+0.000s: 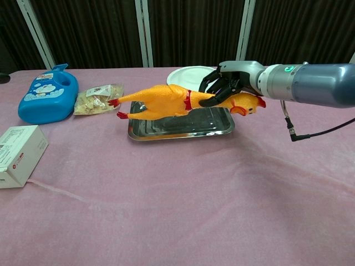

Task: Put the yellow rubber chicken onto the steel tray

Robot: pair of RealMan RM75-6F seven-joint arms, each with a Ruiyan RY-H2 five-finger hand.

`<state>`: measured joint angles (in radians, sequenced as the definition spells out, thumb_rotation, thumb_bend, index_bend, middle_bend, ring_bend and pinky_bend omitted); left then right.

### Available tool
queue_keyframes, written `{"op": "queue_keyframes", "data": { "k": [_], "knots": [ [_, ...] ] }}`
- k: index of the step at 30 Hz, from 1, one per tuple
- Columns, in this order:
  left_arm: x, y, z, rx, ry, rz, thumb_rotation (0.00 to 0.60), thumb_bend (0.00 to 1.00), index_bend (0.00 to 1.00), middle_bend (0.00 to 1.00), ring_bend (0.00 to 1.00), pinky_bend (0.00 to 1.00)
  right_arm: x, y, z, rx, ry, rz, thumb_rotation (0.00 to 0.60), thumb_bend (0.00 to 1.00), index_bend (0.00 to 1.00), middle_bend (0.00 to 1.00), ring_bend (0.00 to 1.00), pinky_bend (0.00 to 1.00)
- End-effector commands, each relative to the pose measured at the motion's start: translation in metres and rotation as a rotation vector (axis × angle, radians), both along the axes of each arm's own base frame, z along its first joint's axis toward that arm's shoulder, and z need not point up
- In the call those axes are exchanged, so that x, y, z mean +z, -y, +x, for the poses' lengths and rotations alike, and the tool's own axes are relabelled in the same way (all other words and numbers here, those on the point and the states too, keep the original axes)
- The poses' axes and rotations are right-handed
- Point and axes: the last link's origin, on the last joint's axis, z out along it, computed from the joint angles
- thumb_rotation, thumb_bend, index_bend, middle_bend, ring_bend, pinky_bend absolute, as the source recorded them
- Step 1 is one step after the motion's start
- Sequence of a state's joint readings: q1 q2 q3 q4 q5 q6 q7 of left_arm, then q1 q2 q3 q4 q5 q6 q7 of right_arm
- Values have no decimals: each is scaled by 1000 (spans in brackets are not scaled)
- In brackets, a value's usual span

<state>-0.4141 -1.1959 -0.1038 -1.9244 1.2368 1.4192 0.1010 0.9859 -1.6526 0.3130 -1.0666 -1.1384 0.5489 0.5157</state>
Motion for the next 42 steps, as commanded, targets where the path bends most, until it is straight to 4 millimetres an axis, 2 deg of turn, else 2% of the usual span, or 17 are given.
{"op": "queue_keyframes", "data": {
  "k": [1,6,10,12,16,18,21,23,26,30,34,37,39,40,42],
  "knots": [
    [-2,1,-7,22,0,-10,600,4,0,57,0,278,-11,9,8,-22,2,6,600,498,940,727,728,849],
    [-5,0,-14,52,2,-20,600,4,0,55,0,278,-14,20,7,-51,3,-10,600,498,886,726,678,805],
    [-7,0,-17,65,1,-30,600,4,0,53,0,278,-13,25,2,-69,-6,-18,600,498,779,680,614,740],
    [-8,-1,-17,68,4,-30,600,4,0,52,0,278,-12,26,-2,-75,-9,-21,600,498,692,630,561,682],
    [-9,-2,-16,67,4,-34,600,3,0,46,0,278,-10,26,-7,-71,-33,-11,600,496,396,461,385,501],
    [-9,-2,-15,65,3,-35,600,4,0,44,0,278,-9,26,-9,-67,-41,-5,600,431,294,392,303,427],
    [-8,-2,-14,62,5,-32,600,4,0,42,0,278,-7,25,-11,-65,-45,-4,600,278,220,322,232,369],
    [-8,-2,-13,62,6,-29,600,4,0,41,0,278,-5,25,-13,-64,-45,-4,600,217,195,299,210,349],
    [-7,-2,-13,62,7,-28,600,4,0,40,0,278,-4,24,-14,-59,-49,-4,600,179,158,270,193,330],
    [-6,-1,-13,60,6,-25,600,4,0,40,0,278,0,23,-15,-57,-35,-16,600,168,141,262,188,329],
    [1,1,-14,55,-7,0,600,4,0,45,0,263,14,21,-22,-35,-34,-64,600,168,141,262,188,329],
    [11,1,-19,61,-43,40,600,8,0,48,0,232,33,18,-33,-13,-42,-127,600,195,175,263,211,339],
    [19,3,-26,78,-86,70,600,19,3,49,0,199,51,14,-45,-1,-47,-189,600,257,220,263,232,349],
    [29,6,-40,111,-153,93,600,27,12,51,0,181,76,8,-65,-4,-64,-278,600,274,237,263,235,350],
    [35,10,-46,128,-177,98,600,35,28,56,0,175,91,-6,-78,17,-85,-333,600,298,269,265,238,350]
  ]
}}
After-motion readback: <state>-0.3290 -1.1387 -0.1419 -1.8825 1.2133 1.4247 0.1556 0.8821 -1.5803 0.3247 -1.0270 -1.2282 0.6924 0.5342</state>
